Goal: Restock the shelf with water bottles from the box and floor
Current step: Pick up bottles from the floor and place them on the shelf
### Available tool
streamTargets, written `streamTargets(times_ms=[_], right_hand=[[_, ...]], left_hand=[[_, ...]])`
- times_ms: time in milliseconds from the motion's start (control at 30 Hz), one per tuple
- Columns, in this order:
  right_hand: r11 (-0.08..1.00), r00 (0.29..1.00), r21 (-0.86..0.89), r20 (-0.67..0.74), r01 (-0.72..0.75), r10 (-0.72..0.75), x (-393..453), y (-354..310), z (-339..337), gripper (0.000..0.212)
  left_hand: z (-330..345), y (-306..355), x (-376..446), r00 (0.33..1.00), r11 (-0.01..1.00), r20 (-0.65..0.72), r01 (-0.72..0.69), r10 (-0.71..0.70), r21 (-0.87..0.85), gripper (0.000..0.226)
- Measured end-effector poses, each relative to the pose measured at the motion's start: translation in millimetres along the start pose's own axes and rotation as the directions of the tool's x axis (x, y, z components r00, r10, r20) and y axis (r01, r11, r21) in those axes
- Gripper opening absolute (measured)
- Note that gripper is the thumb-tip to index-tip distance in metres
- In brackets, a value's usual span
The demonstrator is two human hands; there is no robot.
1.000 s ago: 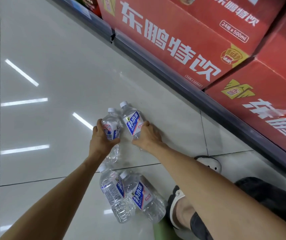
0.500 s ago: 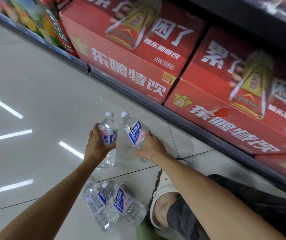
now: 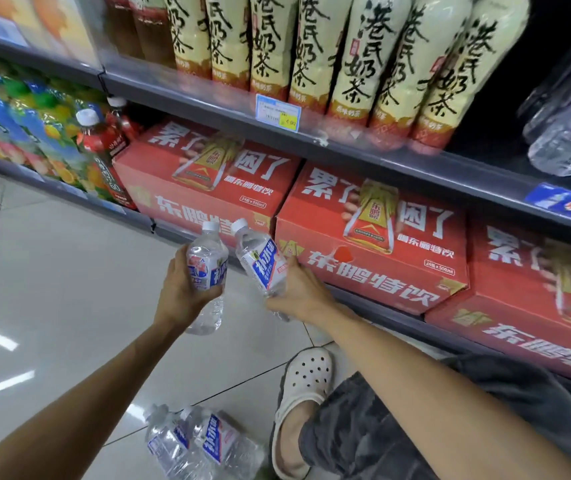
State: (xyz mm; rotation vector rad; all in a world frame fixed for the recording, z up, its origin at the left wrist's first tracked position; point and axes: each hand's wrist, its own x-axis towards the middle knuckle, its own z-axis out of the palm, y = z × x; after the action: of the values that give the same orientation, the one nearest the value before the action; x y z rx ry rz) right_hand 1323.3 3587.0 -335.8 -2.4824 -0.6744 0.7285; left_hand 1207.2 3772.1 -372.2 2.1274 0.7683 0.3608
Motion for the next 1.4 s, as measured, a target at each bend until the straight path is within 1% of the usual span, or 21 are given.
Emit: streamTargets(times_ms=[133, 233, 333, 400, 533, 633, 800, 1033, 1133, 1267, 1333, 1400], right_hand=[[0.996, 0.993, 0.052, -0.096, 0.068, -0.063, -25, -1, -40, 0.078], [0.992, 0.976, 0.024, -0.186, 0.120, -0.114, -45, 2, -69, 0.067], [0.988, 0.952, 0.016, -0.271, 0.153, -0.143, -67, 8, -99, 0.066], [0.986, 0.933, 0.028, -0.327, 0.167, -0.148, -83, 12, -121, 0.067], [0.985, 0.882, 0.010, -0.446, 0.174, -0.151, -116, 27, -160, 0.061], [0.986, 0.854, 0.020, -0.502, 0.166, -0.134, -143, 41, -187, 0.059], [0.992, 0.782, 0.044, -0.620, 0.116, -0.064, -178, 68, -225, 0.057], [0.980, 0.639, 0.157, -0.768, 0.121, 0.044, -219, 114, -264, 0.058], [0.973, 0.588, 0.206, -0.802, 0.107, 0.105, -231, 136, -275, 0.060], [0.961, 0.522, 0.261, -0.835, 0.096, 0.175, -247, 167, -291, 0.060], [0.945, 0.506, 0.305, -0.837, 0.117, 0.208, -252, 180, -299, 0.060], [0.911, 0.486, 0.370, -0.839, 0.182, 0.244, -256, 190, -308, 0.063]], left_hand=[[-13, 43, -7, 0.994, 0.993, -0.009, -0.107, 0.107, -0.055, 0.088], [-21, 73, -10, 0.986, 0.983, -0.024, -0.166, 0.165, -0.072, 0.093], [-24, 108, -13, 0.973, 0.970, -0.040, -0.230, 0.227, -0.079, 0.094], [-25, 135, -15, 0.967, 0.959, -0.031, -0.256, 0.254, -0.121, 0.092], [-24, 183, -15, 0.917, 0.913, -0.021, -0.398, 0.398, -0.087, 0.093], [-17, 222, -21, 0.879, 0.875, -0.036, -0.477, 0.475, -0.080, 0.091], [0, 280, -34, 0.827, 0.814, 0.011, -0.550, 0.562, -0.187, 0.093], [42, 360, -55, 0.704, 0.695, 0.084, -0.663, 0.705, -0.279, 0.093], [65, 392, -68, 0.633, 0.628, 0.113, -0.698, 0.766, -0.343, 0.088], [95, 430, -78, 0.570, 0.572, 0.140, -0.715, 0.810, -0.402, 0.084], [108, 448, -81, 0.540, 0.545, 0.138, -0.735, 0.830, -0.404, 0.085], [120, 465, -84, 0.517, 0.527, 0.149, -0.737, 0.843, -0.423, 0.087]])
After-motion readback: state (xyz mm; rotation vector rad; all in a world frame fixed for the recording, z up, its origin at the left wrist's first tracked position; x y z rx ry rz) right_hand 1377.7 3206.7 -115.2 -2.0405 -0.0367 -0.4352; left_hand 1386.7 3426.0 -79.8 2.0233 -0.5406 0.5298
